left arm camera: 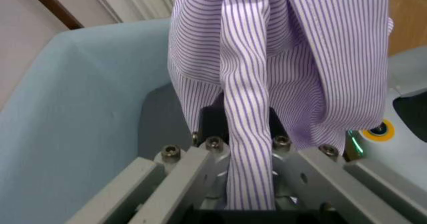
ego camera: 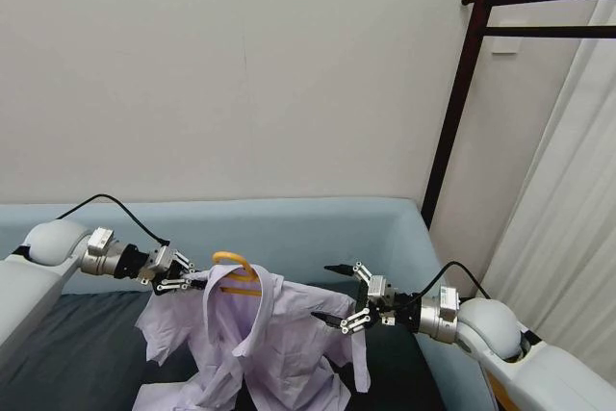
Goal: Pick up the clothes from the sofa and hang them on the clothes hanger.
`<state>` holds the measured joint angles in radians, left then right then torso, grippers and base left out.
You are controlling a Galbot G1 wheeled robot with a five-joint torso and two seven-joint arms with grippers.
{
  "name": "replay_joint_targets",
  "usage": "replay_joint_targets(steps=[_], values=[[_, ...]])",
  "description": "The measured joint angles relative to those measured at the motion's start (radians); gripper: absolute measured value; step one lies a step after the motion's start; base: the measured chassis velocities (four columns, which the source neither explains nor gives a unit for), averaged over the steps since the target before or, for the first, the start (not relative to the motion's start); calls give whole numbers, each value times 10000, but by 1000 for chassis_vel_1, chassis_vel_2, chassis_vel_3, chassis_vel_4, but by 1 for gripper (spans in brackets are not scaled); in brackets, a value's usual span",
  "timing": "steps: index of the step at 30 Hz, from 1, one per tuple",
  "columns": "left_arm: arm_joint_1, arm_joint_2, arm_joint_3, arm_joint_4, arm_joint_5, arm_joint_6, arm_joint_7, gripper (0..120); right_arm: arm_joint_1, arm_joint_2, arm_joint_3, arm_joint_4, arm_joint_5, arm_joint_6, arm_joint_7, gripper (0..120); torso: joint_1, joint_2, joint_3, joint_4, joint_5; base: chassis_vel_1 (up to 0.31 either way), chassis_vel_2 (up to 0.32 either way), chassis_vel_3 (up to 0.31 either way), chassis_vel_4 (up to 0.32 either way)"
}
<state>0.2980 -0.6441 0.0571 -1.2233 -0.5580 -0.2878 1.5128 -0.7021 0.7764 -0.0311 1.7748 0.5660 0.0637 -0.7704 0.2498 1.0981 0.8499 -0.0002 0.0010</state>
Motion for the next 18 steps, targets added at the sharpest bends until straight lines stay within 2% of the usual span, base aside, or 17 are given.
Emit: replay_joint_targets(steps=[1, 5, 6, 8, 10, 13, 14, 17, 18], values=[[0, 0, 0, 0, 0, 0, 0, 1, 0, 0, 0, 0, 0, 0, 0, 75, 0, 0, 0, 0, 0, 0, 0, 0, 0], [29, -61, -6, -12, 123, -26, 55, 1, 156, 81, -47, -77, -83, -308, -687, 56, 0, 1, -1, 0, 0, 0, 0, 0, 0], [29, -61, -6, -12, 123, -26, 55, 1, 156, 81, -47, -77, -83, -308, -687, 56, 0, 1, -1, 0, 0, 0, 0, 0, 0], [52, -105, -10, -11, 225, -61, 110, 1, 194, 124, -81, -117, -92, -374, -894, 45, 0, 0, 0, -2, 0, 0, 0, 0, 0], [58, -112, -10, -12, 233, -62, 117, 1, 194, 129, -90, -120, -92, -379, -910, 43, 0, 0, 0, -1, 0, 0, 0, 0, 0], [83, -184, -10, -19, 290, -96, 144, 1, 204, 191, -125, -167, -122, -406, -1080, 26, 0, 0, 0, -1, 0, 0, 0, 0, 0], [83, -184, -10, -19, 290, -96, 144, 1, 204, 191, -125, -167, -122, -406, -1080, 26, 0, 0, 0, -1, 0, 0, 0, 0, 0], [-6, -215, 3, 6, 286, -136, 162, 1, 261, 182, -143, -198, -144, -411, -1244, 14, 0, 0, 0, -2, 0, 0, 0, 0, 0], [-6, -215, 3, 6, 286, -136, 162, 1, 261, 182, -143, -198, -144, -411, -1244, 14, 0, 0, 0, -2, 0, 0, 0, 0, 0]])
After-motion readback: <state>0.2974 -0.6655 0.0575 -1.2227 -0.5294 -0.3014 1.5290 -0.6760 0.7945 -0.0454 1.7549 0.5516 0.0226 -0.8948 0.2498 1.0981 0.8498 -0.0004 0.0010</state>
